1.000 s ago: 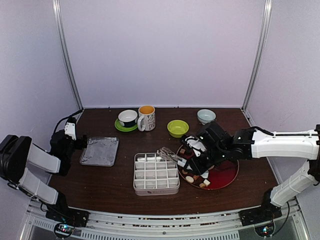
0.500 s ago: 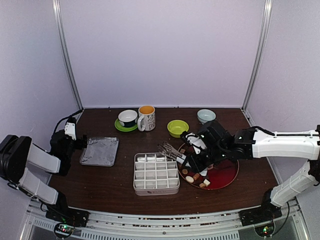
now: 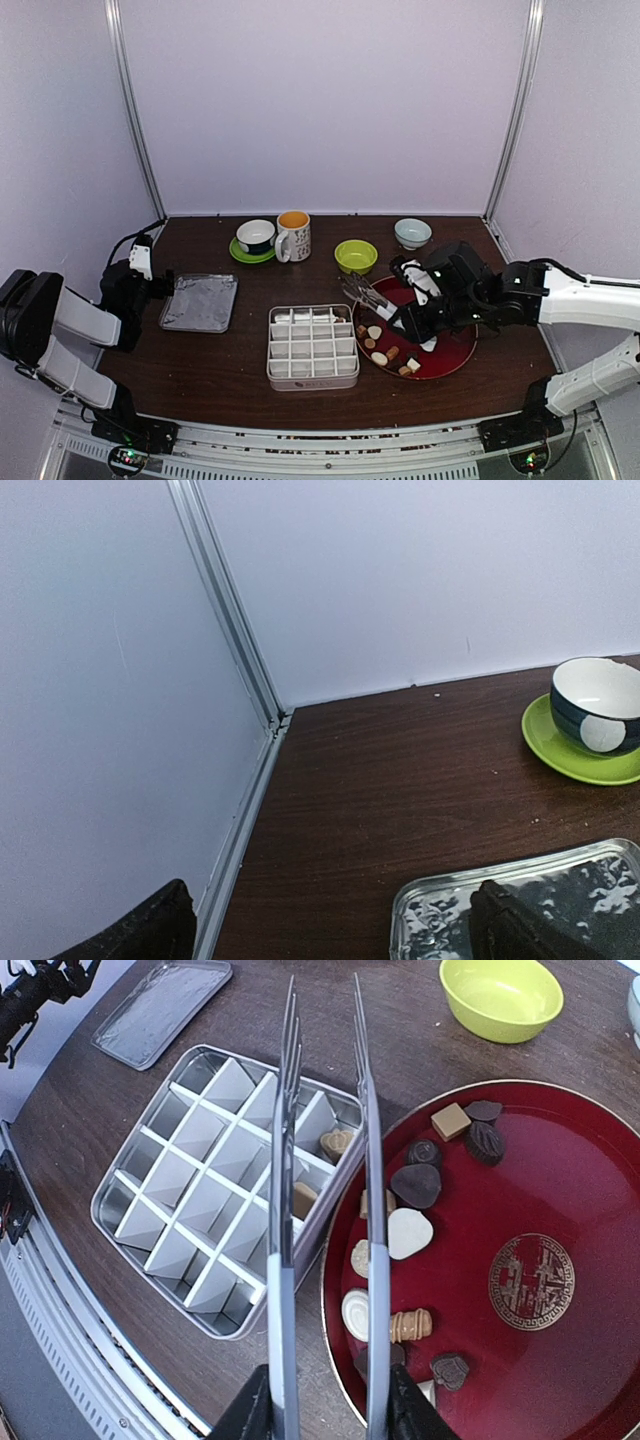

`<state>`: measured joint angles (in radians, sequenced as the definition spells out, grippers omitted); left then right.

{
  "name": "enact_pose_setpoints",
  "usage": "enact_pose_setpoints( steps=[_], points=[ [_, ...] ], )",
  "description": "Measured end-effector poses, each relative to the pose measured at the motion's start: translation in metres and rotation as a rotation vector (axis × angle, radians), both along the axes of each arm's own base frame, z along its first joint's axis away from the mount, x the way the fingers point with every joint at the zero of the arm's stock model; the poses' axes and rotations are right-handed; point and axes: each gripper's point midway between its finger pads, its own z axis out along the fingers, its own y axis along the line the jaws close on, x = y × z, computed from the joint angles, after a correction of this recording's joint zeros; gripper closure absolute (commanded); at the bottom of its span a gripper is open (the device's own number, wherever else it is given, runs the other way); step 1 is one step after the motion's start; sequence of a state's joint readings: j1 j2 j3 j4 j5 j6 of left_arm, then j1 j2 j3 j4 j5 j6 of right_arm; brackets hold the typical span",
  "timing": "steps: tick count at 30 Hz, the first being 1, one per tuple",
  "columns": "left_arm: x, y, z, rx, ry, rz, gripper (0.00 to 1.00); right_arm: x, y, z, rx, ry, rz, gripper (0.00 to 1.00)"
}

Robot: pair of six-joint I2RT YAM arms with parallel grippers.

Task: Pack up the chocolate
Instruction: Pick up the fake chocolate from the plate.

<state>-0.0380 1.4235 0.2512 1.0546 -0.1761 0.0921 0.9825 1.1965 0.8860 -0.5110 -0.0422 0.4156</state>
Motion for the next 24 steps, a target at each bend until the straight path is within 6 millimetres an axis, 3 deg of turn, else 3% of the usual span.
enact_pose_setpoints(
  steps=[8, 24],
  points=[
    [0.0, 0.0, 0.0, 0.0, 0.0, 0.001, 0.02, -0.005, -0.024, 0.002, -0.003, -0.018, -0.062, 0.66],
    [0.0, 0.001, 0.0, 0.0, 0.0, 0.002, 0.02, -0.019, -0.05, -0.022, -0.033, 0.03, -0.113, 0.66]
  ],
)
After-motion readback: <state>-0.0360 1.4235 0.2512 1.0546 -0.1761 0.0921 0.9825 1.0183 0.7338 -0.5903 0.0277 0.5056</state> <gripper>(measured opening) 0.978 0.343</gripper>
